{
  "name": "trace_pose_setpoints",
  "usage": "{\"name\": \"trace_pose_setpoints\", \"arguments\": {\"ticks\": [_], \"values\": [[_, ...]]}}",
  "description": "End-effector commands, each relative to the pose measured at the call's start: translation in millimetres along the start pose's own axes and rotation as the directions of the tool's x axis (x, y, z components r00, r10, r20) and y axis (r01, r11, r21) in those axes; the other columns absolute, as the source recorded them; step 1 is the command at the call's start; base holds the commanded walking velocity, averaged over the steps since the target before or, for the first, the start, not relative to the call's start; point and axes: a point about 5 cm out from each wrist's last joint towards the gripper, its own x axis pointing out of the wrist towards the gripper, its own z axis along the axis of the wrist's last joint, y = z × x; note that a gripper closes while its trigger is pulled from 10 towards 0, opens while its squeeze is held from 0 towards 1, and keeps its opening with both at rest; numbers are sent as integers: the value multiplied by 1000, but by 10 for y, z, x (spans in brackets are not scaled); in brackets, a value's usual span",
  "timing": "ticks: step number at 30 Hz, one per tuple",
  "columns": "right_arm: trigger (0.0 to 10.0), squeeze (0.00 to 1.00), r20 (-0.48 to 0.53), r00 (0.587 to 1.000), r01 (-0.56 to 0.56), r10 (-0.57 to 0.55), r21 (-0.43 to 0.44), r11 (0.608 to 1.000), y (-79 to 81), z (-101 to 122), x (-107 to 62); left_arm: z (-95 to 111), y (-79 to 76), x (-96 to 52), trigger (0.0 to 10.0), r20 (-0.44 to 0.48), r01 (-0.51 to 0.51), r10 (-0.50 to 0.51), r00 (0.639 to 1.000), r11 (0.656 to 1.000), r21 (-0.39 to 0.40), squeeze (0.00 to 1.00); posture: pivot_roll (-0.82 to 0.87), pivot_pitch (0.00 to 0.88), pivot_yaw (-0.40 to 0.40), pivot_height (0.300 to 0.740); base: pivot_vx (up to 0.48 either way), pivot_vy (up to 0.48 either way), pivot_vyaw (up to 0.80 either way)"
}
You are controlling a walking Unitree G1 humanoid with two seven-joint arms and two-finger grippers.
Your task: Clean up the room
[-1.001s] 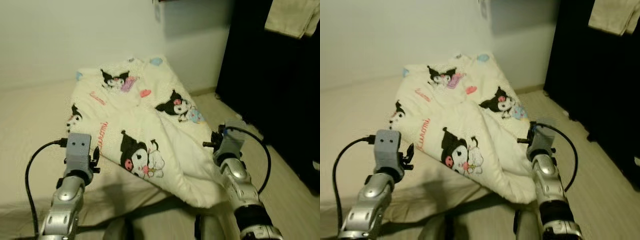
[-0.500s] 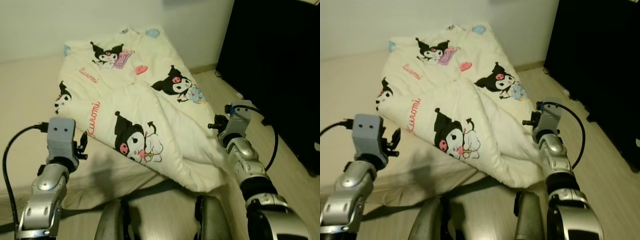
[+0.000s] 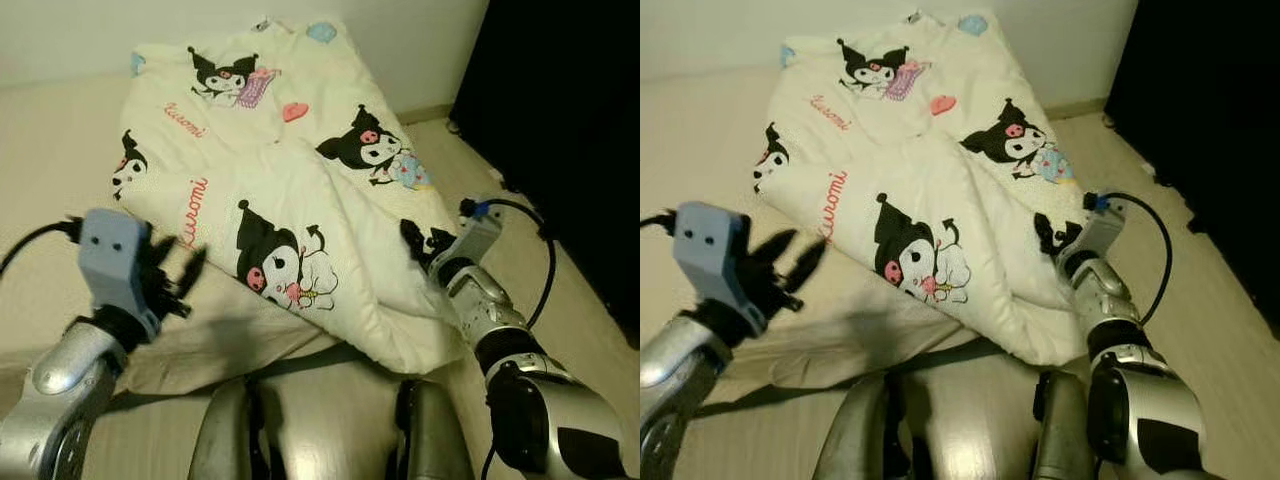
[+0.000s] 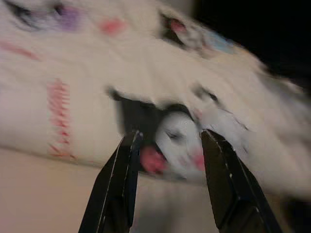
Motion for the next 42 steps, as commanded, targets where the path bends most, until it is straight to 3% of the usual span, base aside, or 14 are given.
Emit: {"name": "trace_pose_setpoints", "arguments": {"ticks": [1, 5, 12, 13, 14, 15, 27, 35, 36, 37, 38, 39, 40, 42], "values": [[10000, 1000, -52, 999, 0, 0, 3, 1000, -21, -122, -30, 6, -93, -26, 10000, -20, 71, -71, 997, 997, -4, 0, 257, 404, 66, 570, 0, 0, 0], [10000, 1000, -77, 997, 9, -10, -13, 1000, -65, -173, -57, 15, -220, -105, 10000, -60, 146, -146, 988, 989, 0, 0, 298, 417, 88, 570, 0, 0, 0], [10000, 1000, -120, 991, 44, -50, -50, 998, -111, -239, -82, 75, -171, -226, 10000, -103, 130, -128, 986, 992, 7, 0, 308, 420, 104, 570, 0, 0, 0], [4980, 0, -115, 992, 45, -50, -44, 998, -106, -223, -75, 80, -156, -220, 10000, -101, 117, -115, 988, 993, 9, 0, 301, 420, 99, 570, 0, 0, 0], [431, 0, -109, 993, 43, -47, -38, 998, -99, -209, -68, 82, -146, -213, 10000, -101, 110, -108, 989, 994, 10, 0, 298, 419, 97, 570, 0, 0, 0], [0, 0, -102, 994, 32, -36, -42, 999, -81, -191, -57, 87, -133, -194, 10000, -96, 91, -89, 991, 996, 15, 0, 292, 417, 94, 570, 0, 0, 0], [0, 0, -85, 996, -41, 29, -145, 989, 42, -129, -3, 125, -80, -116, 10000, -63, 32, -32, 997, 999, 6, 0, 256, 409, 79, 570, 0, 0, 0], [0, 0, -151, 972, -212, 179, -244, 946, 271, -222, 31, 102, -107, -92, 10000, -60, 31, -32, 998, 999, -10, 0, 227, 404, 61, 570, 0, 0, 0], [0, 0, -188, 952, -290, 243, -294, 911, 381, -281, 35, 109, -106, -81, 10000, -53, 27, -28, 998, 1000, -14, 0, 224, 403, 60, 570, 0, 0, 0], [0, 0, -188, 952, -290, 243, -294, 911, 381, -281, 35, 109, -106, -81, 10000, -53, 27, -28, 998, 1000, -14, 0, 224, 403, 60, 570, 0, 0, 0], [0, 0, -259, 899, -430, 354, -361, 828, 568, -404, 20, 122, -109, -59, 10000, -38, 22, -23, 999, 999, -24, 0, 214, 398, 51, 570, 0, 0, 0], [0, 0, -351, 813, -581, 465, -424, 695, 765, -555, -28, 133, -125, -39, 10000, -24, 24, -24, 999, 999, -36, 0, 212, 396, 49, 570, 0, 0, 0], [0, 0, -351, 813, -581, 465, -424, 695, 765, -555, -28, 133, -125, -39, 10000, -24, 24, -24, 999, 999, -36, 0, 212, 396, 49, 570, 0, 0, 0], [0, 0, -491, 644, -764, 586, -452, 461, 1010, -798, -154, 142, -166, -12, 10000, -10, 32, -33, 999, 998, -50, 0, 209, 394, 46, 570, 0, 0, 0]]}}
